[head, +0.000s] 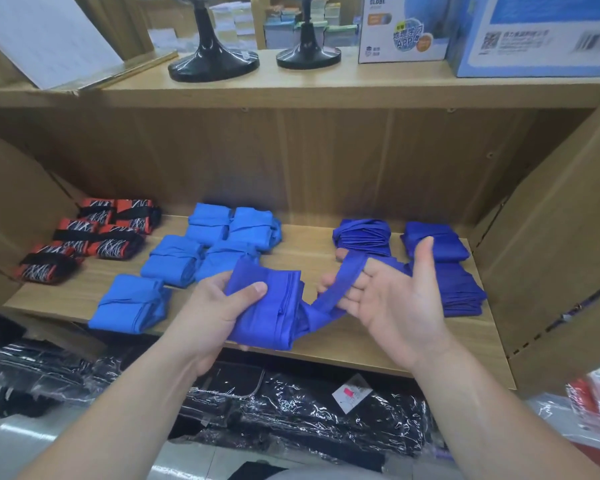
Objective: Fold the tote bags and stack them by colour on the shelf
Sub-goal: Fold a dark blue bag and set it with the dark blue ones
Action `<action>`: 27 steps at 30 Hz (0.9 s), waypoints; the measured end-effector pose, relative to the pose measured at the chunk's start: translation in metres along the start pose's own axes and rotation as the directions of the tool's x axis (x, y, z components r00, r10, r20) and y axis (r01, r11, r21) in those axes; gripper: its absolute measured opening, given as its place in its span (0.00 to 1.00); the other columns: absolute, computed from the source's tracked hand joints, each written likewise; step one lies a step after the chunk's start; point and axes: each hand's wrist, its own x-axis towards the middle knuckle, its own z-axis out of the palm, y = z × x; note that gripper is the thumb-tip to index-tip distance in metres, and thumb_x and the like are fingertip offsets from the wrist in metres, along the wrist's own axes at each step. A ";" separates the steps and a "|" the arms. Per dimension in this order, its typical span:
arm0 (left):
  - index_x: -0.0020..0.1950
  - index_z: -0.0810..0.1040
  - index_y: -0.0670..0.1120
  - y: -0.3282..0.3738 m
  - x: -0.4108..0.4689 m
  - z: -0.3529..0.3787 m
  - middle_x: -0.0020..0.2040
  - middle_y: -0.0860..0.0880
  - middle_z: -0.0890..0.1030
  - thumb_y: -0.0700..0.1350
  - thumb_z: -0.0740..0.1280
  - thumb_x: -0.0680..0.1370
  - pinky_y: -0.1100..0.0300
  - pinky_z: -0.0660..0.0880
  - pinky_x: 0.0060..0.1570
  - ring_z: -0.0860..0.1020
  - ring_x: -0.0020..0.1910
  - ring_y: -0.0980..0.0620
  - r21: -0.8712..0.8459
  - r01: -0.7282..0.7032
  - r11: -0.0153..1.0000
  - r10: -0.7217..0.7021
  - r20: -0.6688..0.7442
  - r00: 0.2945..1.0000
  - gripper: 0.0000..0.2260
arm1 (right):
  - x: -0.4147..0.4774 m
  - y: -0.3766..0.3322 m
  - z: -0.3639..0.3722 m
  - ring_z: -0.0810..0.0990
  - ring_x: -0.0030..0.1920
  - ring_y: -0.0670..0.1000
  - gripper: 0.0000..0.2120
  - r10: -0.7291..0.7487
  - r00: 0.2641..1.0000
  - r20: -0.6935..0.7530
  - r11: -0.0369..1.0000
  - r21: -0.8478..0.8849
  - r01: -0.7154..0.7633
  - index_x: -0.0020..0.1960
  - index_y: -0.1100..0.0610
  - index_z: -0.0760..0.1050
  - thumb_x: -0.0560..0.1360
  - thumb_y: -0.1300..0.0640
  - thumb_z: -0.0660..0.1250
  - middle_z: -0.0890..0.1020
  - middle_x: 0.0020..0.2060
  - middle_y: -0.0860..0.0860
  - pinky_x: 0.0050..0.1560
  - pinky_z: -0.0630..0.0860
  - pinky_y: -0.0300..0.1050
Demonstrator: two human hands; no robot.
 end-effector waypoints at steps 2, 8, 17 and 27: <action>0.49 0.81 0.42 -0.009 0.012 -0.007 0.35 0.43 0.82 0.44 0.74 0.75 0.59 0.69 0.24 0.76 0.28 0.47 0.132 0.031 0.991 -0.030 -0.008 1.000 0.07 | 0.001 0.006 -0.003 0.82 0.54 0.65 0.52 0.084 0.996 -0.040 0.994 -0.070 -0.087 0.67 0.69 0.72 0.70 0.25 0.44 0.82 0.45 0.67 0.62 0.76 0.61; 0.47 0.81 0.43 -0.047 0.046 -0.006 0.38 0.47 0.84 0.43 0.74 0.76 0.58 0.75 0.34 0.79 0.36 0.52 0.464 0.059 0.884 -0.113 0.089 0.990 0.05 | -0.004 0.048 -0.022 0.85 0.51 0.56 0.37 0.270 0.948 -0.167 0.907 -0.286 -0.309 0.61 0.64 0.77 0.75 0.33 0.51 0.85 0.50 0.62 0.56 0.78 0.49; 0.49 0.82 0.46 -0.069 0.046 0.023 0.43 0.53 0.73 0.37 0.79 0.68 0.60 0.75 0.47 0.73 0.40 0.55 0.809 -0.409 0.422 0.531 0.145 0.835 0.13 | -0.003 0.066 -0.037 0.79 0.45 0.56 0.15 0.126 0.940 -0.317 0.934 -0.282 -0.220 0.56 0.65 0.78 0.83 0.62 0.53 0.83 0.48 0.61 0.49 0.80 0.52; 0.52 0.83 0.52 -0.080 0.027 0.038 0.51 0.54 0.78 0.54 0.68 0.72 0.56 0.72 0.54 0.77 0.53 0.52 0.487 -0.456 0.745 0.342 0.308 0.888 0.12 | 0.002 0.062 -0.021 0.78 0.38 0.50 0.16 0.000 0.979 -0.202 0.778 -0.615 -0.127 0.42 0.62 0.78 0.84 0.56 0.62 0.79 0.35 0.56 0.44 0.80 0.47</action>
